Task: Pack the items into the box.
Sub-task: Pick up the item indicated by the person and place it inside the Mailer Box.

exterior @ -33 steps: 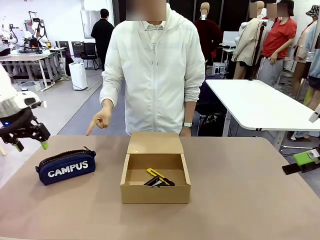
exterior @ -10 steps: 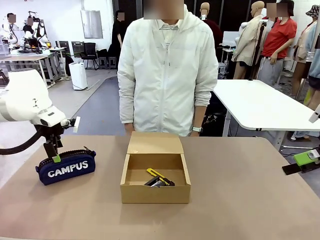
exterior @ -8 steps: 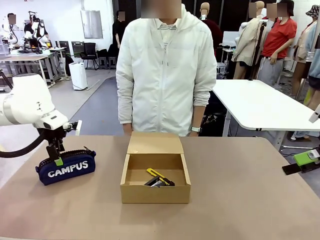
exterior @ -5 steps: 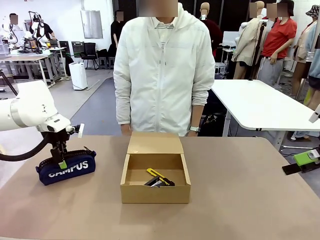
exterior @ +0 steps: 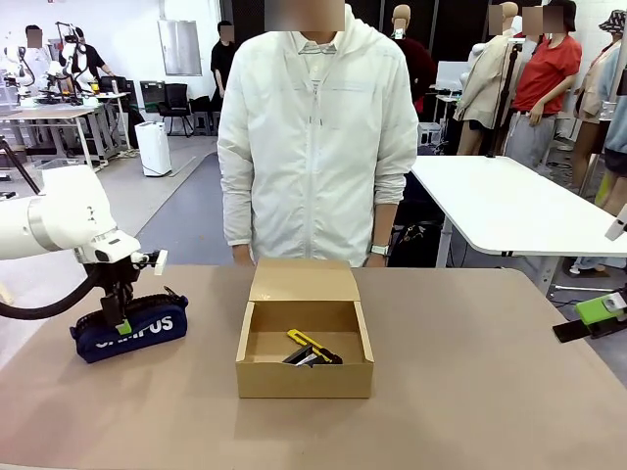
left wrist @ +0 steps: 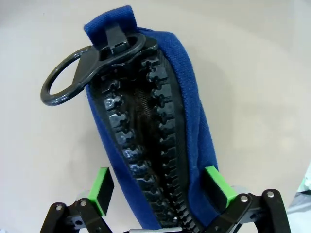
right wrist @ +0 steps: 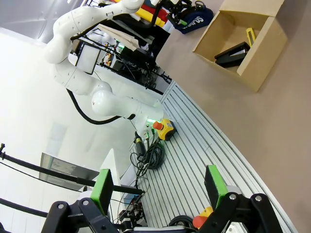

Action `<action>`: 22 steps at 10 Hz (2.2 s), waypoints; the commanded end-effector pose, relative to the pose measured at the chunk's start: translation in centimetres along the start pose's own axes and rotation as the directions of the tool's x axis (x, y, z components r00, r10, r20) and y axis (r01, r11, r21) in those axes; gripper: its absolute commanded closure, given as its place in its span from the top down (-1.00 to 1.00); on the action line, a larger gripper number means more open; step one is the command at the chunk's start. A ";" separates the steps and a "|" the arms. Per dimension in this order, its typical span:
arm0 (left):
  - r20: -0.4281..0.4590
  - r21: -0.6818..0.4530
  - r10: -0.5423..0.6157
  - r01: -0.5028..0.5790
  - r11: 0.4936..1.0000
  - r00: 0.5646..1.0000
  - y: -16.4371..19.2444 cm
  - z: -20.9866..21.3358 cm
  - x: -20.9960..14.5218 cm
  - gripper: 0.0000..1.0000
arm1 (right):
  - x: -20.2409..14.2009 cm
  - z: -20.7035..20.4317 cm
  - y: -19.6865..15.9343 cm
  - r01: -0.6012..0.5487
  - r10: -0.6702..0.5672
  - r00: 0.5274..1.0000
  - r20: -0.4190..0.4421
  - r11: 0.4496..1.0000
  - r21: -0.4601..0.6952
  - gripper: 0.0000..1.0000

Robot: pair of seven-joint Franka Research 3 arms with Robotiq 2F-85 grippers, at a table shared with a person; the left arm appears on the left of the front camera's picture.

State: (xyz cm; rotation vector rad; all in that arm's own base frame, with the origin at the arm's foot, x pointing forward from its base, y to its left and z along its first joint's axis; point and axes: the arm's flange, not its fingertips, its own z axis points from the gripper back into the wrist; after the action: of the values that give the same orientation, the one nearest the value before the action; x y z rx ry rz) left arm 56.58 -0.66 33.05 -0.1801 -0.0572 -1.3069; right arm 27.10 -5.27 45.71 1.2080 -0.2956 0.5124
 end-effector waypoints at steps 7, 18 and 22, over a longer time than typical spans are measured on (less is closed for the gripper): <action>0.020 -0.026 -0.007 0.008 1.000 1.000 0.7 0.2 -0.3 -1.00 | -0.4 0.2 0.1 -0.003 0.003 1.000 -0.013 1.000 -0.002 1.00; -0.007 0.089 -0.354 0.353 0.931 0.935 -13.1 19.1 -1.7 -1.00 | -0.4 0.2 0.1 -0.003 0.003 1.000 -0.013 1.000 -0.002 1.00; -0.016 0.080 -0.325 0.325 0.942 0.946 -13.1 21.1 -0.9 -1.00 | -0.4 0.2 0.1 -0.003 0.003 1.000 -0.013 1.000 -0.002 1.00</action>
State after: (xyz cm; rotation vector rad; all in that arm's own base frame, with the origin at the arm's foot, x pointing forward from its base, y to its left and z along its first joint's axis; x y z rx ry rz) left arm 42.66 0.31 55.50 -0.0681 -0.1702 -1.6551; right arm 27.08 -5.26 45.69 1.2084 -0.2954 0.5122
